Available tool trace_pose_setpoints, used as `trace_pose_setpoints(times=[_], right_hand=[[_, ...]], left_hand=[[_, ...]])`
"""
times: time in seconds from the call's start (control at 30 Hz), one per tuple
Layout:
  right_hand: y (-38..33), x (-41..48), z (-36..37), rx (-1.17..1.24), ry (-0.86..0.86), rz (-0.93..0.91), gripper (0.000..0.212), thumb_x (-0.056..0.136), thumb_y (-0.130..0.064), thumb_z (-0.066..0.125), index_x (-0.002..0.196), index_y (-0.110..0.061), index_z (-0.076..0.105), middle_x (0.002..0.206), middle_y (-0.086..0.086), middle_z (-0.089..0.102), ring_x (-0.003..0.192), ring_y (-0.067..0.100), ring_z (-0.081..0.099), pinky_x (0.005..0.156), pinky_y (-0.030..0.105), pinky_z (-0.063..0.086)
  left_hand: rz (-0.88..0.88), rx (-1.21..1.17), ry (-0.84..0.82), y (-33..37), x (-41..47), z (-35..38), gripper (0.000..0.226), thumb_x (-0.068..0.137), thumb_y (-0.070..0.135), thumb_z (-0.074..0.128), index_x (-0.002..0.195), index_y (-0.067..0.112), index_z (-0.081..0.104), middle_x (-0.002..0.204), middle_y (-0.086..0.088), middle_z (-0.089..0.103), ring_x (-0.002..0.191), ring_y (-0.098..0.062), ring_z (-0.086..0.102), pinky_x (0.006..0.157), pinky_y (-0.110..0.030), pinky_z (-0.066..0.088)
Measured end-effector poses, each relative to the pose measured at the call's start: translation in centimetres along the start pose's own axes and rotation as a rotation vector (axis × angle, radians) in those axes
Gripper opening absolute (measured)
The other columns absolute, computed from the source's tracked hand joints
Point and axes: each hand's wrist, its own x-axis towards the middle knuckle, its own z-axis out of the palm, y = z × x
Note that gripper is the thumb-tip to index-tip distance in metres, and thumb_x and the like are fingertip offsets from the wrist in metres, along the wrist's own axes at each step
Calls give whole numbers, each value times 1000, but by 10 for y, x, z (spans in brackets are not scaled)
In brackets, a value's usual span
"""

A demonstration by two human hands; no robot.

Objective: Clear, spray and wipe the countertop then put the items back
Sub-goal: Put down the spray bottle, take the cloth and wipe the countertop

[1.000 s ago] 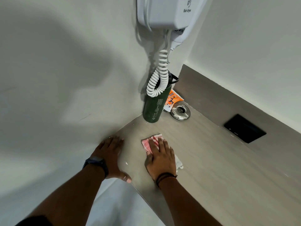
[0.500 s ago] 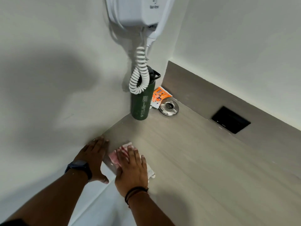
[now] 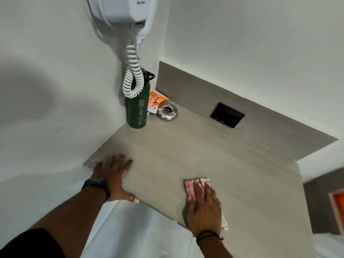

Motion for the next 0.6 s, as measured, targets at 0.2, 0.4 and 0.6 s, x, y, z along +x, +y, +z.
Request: trace_pose_setpoints(times=[0.2,0.4,0.6], right_hand=[[-10,3,6,-60,-64,36,64,93,-61,32,150,-36,21,162,3,13,148,22,5,119,41,6],[-61,24,18,-79,-102,-127,67,90,-66,27,150,-36,22,162,4,13,148,23,6,119,42,4],[-144,50,44,-96,-157,-369,68,88,-66,28,148,-34,27,161,6,15,147,25,8,119,45,7]], left_hand=[[-10,66,4,-28,-9,6,140,43,98,52,132,40,-40,158,-1,-27,146,-28,-18,118,-53,2],[-52,126,33,-49,-13,4,139,63,64,80,150,20,-20,161,-5,-17,148,-27,-11,121,-39,3],[-72,142,70,-63,-23,2,118,78,27,79,151,9,-13,162,-8,-10,149,-24,-5,120,-31,7]])
